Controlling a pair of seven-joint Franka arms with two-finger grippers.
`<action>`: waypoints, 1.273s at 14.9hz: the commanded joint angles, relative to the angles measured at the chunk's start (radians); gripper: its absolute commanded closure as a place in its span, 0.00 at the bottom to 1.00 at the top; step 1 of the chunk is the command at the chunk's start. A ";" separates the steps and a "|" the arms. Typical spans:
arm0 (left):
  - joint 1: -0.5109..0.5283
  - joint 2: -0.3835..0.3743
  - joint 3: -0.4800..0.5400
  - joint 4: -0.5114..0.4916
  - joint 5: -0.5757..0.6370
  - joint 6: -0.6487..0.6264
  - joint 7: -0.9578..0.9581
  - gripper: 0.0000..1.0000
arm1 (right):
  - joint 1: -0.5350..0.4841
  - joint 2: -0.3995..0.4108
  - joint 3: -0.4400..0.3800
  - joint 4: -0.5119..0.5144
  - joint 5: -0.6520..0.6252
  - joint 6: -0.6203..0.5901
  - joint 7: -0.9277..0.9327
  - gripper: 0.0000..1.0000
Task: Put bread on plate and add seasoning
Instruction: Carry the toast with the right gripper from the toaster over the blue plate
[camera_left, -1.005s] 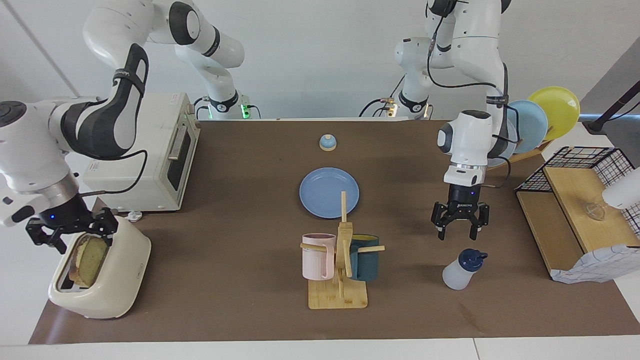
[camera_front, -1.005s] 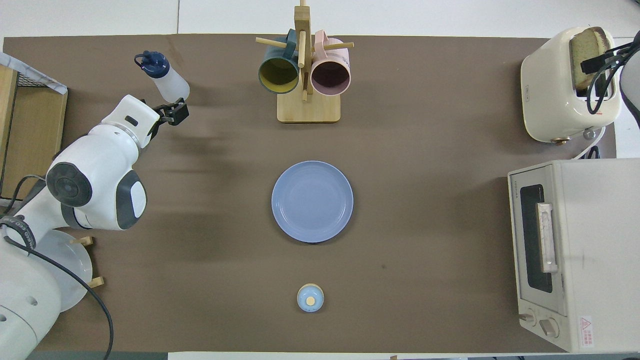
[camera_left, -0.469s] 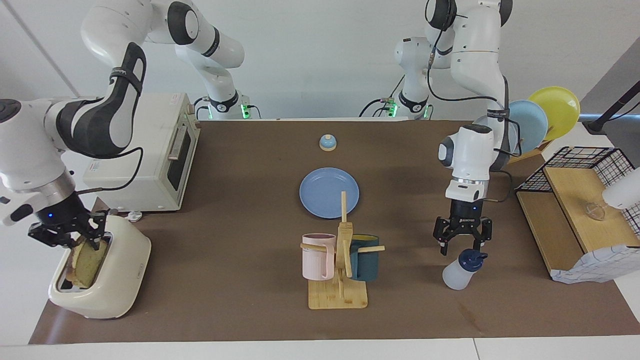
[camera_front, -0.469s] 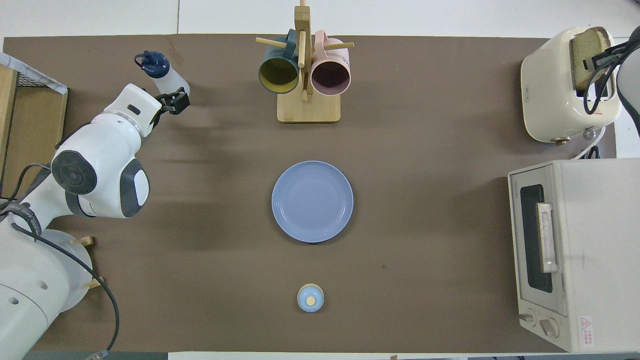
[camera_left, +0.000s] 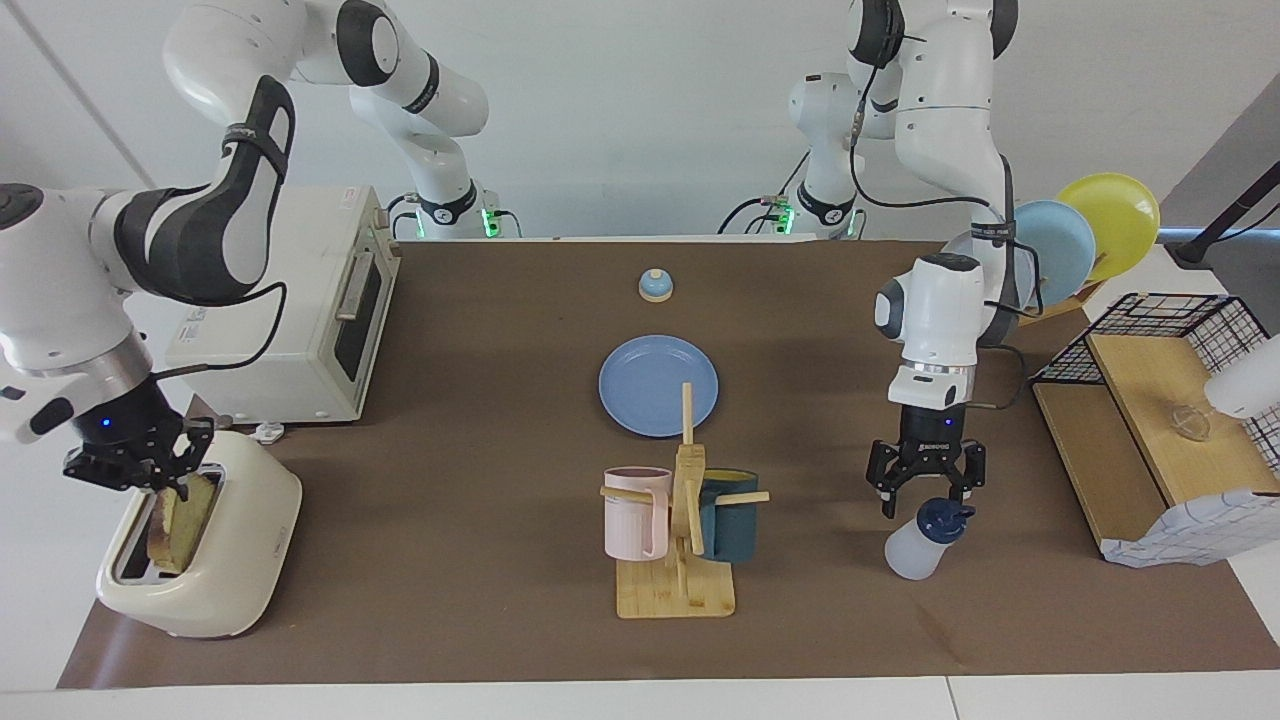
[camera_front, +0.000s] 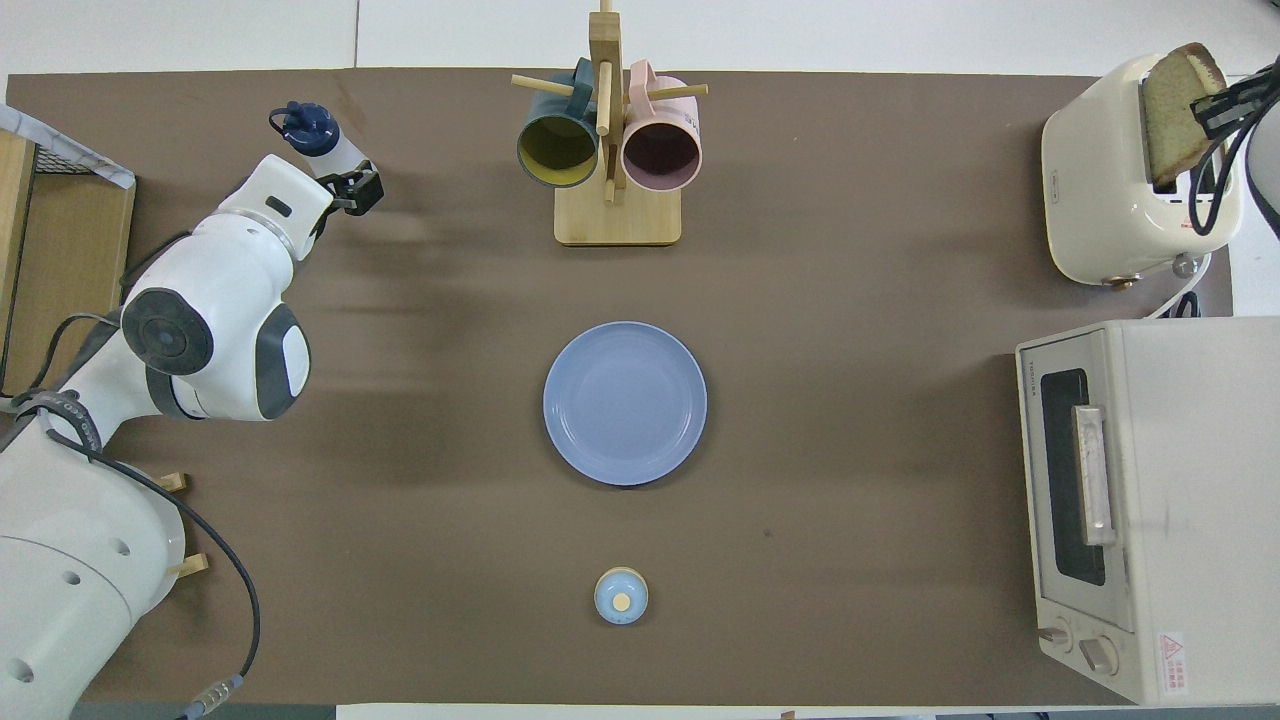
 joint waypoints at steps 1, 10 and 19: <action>-0.051 0.038 0.045 0.037 -0.036 0.027 -0.005 0.00 | 0.046 -0.083 0.015 0.003 -0.102 -0.062 -0.028 1.00; -0.091 0.089 0.096 0.098 -0.085 0.035 -0.006 0.00 | 0.147 -0.304 0.041 -0.153 0.219 -0.415 0.289 1.00; -0.090 0.109 0.096 0.109 -0.122 0.078 -0.011 0.00 | 0.351 -0.550 0.047 -0.722 0.716 -0.016 0.665 1.00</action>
